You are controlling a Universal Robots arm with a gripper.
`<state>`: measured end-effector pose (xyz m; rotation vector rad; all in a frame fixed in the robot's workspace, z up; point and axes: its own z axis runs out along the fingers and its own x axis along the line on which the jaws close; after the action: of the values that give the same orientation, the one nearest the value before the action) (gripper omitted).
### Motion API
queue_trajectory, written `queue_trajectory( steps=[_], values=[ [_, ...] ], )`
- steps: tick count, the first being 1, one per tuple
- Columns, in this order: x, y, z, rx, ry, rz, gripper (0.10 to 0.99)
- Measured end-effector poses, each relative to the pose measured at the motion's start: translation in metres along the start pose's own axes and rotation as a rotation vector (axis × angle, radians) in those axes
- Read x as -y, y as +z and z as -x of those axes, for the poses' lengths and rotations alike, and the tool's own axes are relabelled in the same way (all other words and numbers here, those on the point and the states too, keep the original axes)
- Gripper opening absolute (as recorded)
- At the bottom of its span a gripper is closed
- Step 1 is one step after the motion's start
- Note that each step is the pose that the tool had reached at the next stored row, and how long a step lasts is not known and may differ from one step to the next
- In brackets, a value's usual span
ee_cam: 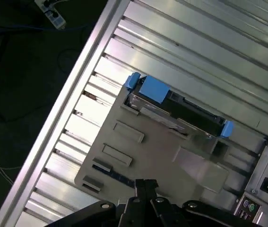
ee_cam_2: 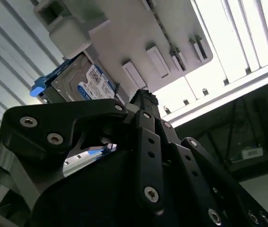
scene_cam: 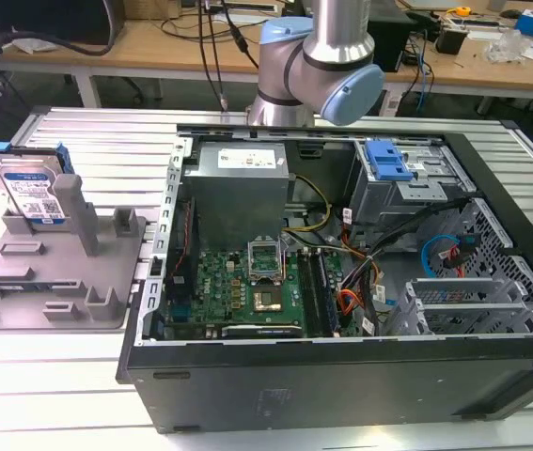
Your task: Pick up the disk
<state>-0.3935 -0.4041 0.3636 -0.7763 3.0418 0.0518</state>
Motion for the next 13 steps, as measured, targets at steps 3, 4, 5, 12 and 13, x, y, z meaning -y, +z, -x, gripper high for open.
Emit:
queue_trajectory(
  steps=[3,4,5,12,13],
  values=[
    [0.0000,0.0005,0.0000,-0.0024,-0.075,0.001,0.235],
    [0.0001,0.0009,0.0001,-0.0040,-0.130,0.001,0.294],
    [0.0002,0.0010,0.0003,-0.0053,-0.166,0.002,0.416],
    [0.0004,0.0019,0.0006,-0.0245,-0.404,-0.015,0.600],
    [0.0005,0.0023,0.0006,-0.0304,-0.469,-0.020,0.600]
  ],
)
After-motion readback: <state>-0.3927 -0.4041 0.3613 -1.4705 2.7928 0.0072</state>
